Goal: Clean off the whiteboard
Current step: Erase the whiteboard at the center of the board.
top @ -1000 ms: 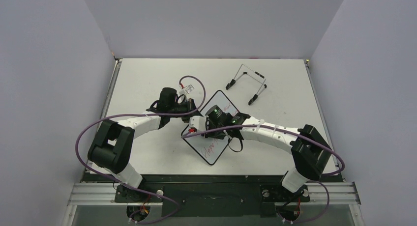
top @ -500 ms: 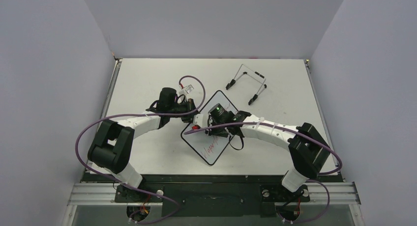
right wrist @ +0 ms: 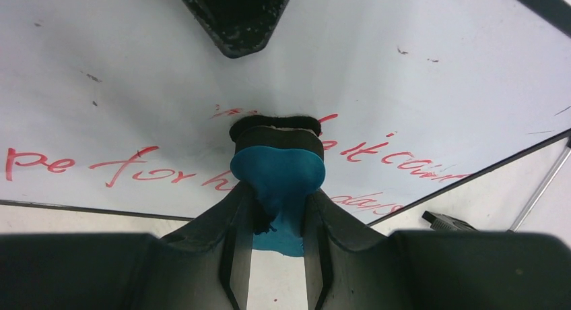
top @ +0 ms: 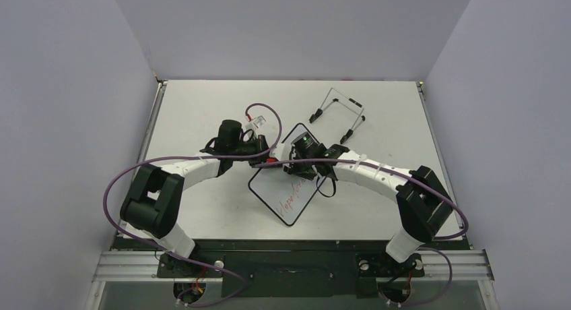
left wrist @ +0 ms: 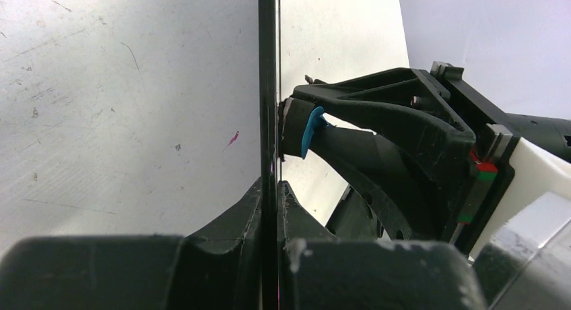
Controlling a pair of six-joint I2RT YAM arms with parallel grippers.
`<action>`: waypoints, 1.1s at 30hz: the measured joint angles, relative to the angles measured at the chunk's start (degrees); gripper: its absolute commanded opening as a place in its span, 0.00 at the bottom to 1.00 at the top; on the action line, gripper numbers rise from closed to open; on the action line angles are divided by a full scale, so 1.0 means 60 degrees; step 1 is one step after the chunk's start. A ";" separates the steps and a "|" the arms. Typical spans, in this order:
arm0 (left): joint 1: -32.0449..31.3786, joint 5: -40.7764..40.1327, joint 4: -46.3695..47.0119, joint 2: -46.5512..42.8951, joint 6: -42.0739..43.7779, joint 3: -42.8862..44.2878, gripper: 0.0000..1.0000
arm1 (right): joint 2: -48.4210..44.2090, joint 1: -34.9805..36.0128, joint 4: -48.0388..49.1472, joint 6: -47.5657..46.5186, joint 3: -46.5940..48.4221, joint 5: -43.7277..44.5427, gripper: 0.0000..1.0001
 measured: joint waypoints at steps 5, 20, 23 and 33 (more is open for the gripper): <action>0.0004 0.0102 -0.0036 0.0007 0.0051 0.0000 0.00 | 0.0000 0.0109 -0.0171 -0.0204 -0.0004 -0.0222 0.00; 0.0127 0.0379 0.0466 0.0178 -0.0135 -0.0047 0.00 | 0.0127 0.0091 -0.0036 0.0907 0.0535 -0.0036 0.00; 0.0160 0.0393 0.0572 0.0244 -0.0168 -0.0124 0.00 | 0.0255 0.0087 -0.0270 0.0863 0.0535 -0.0113 0.00; 0.0237 0.0652 0.0688 0.0452 -0.0251 -0.0208 0.00 | 0.0350 0.0874 -0.0699 0.0809 0.0528 -0.0353 0.00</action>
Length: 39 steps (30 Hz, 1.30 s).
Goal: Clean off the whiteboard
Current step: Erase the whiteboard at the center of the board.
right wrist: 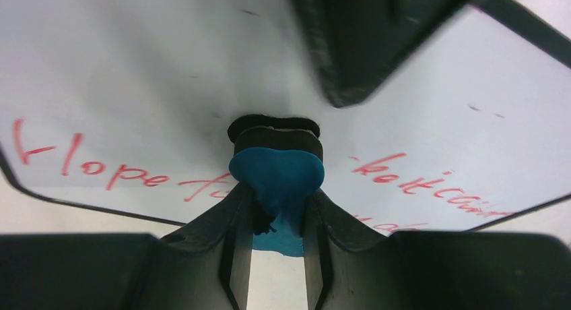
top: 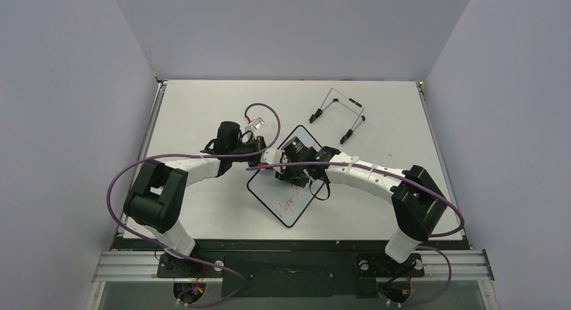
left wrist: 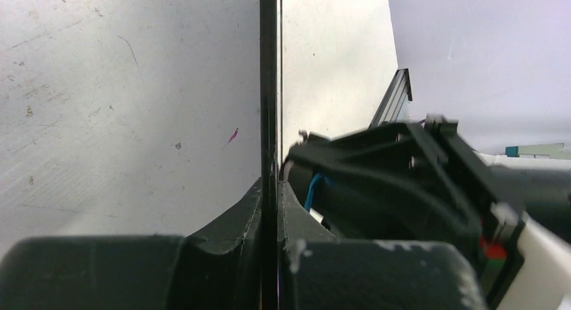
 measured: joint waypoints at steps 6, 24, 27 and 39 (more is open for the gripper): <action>0.0000 0.0007 -0.0007 0.0004 0.0044 0.0004 0.00 | -0.0026 -0.1282 0.0412 0.0240 -0.0120 -0.0131 0.00; 0.0004 0.0135 -0.0142 0.0149 0.0076 0.0117 0.00 | -0.0109 -0.1282 0.0729 0.0758 -0.0280 -0.0091 0.00; 0.0000 0.0138 -0.0138 0.0153 0.0076 0.0120 0.00 | -0.0109 -0.1490 0.0667 0.0528 -0.0280 -0.0178 0.00; -0.0018 0.0215 -0.0164 0.0153 0.0131 0.0124 0.00 | -0.0113 -0.1198 -0.0106 -0.0386 -0.0280 -0.0863 0.00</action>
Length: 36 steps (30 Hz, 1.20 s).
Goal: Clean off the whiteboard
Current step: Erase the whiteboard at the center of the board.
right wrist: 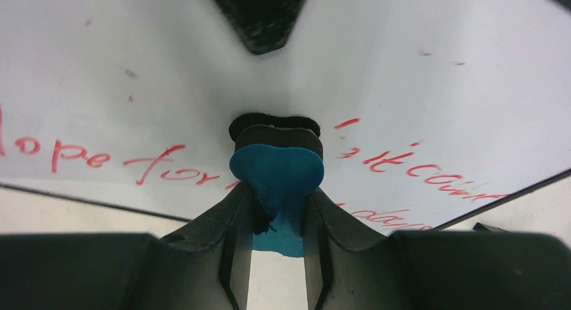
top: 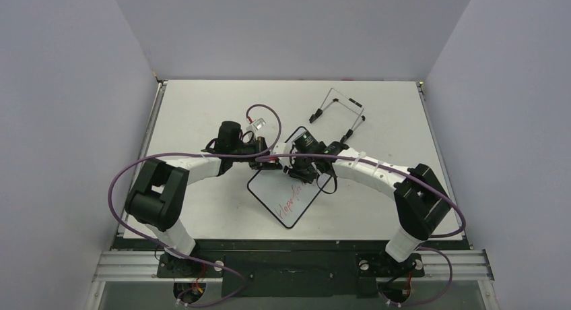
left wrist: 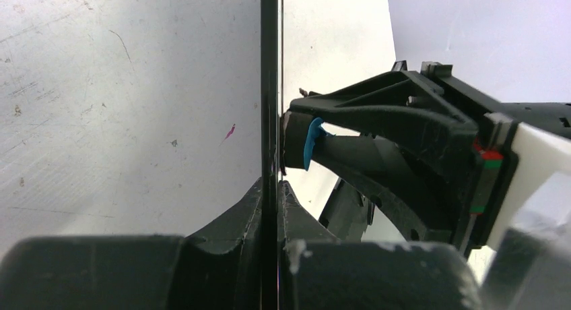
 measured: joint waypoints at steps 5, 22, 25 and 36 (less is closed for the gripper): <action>0.0000 -0.0004 0.0011 0.0000 -0.0004 0.0004 0.00 | -0.0069 -0.0076 0.0801 0.0670 0.0000 0.0696 0.00; 0.0000 0.0044 0.0000 0.0000 0.0051 0.0004 0.00 | -0.0142 0.0011 0.0178 -0.0521 -0.0186 -0.0197 0.00; 0.0000 0.0058 0.0018 0.0000 0.0058 0.0004 0.00 | -0.0215 0.0058 0.0532 -0.0117 -0.0189 0.0044 0.00; -0.0004 0.0080 0.0084 0.0007 0.0047 0.0004 0.00 | -0.0350 -0.0572 0.0579 -0.0652 -0.0379 0.0007 0.00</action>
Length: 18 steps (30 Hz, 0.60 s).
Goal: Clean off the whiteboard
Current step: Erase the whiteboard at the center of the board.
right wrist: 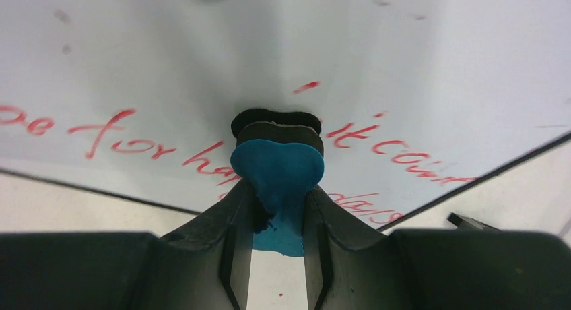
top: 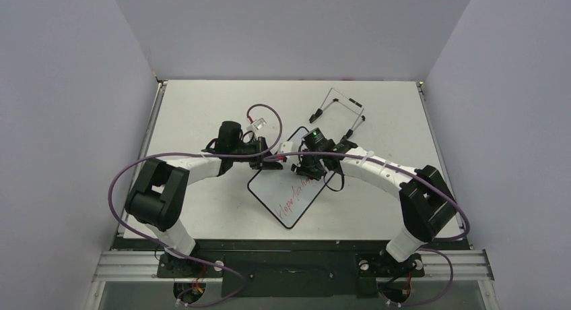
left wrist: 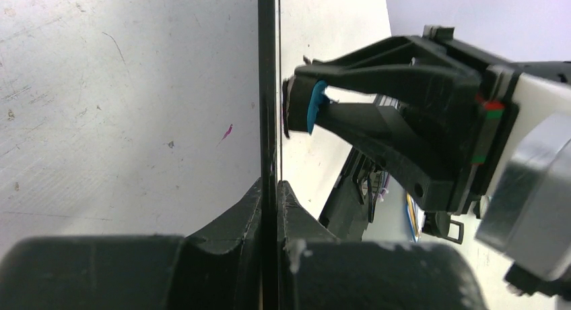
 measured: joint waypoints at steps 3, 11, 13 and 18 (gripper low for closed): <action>0.0000 0.0000 0.0000 0.0000 0.0004 0.0000 0.00 | -0.0051 0.0047 -0.0517 -0.0441 -0.0062 -0.0557 0.00; -0.0007 0.0004 0.0000 0.0000 0.0004 0.0000 0.00 | -0.0197 0.0554 0.0131 0.0240 -0.0066 -0.0331 0.00; -0.0007 0.0004 0.0000 0.0000 0.0004 0.0000 0.00 | -0.0204 0.0535 0.0463 0.0554 -0.0066 0.0018 0.00; -0.0007 0.0000 0.0000 0.0000 0.0004 0.0000 0.00 | -0.0168 0.0229 0.0783 0.0812 -0.0066 0.0685 0.00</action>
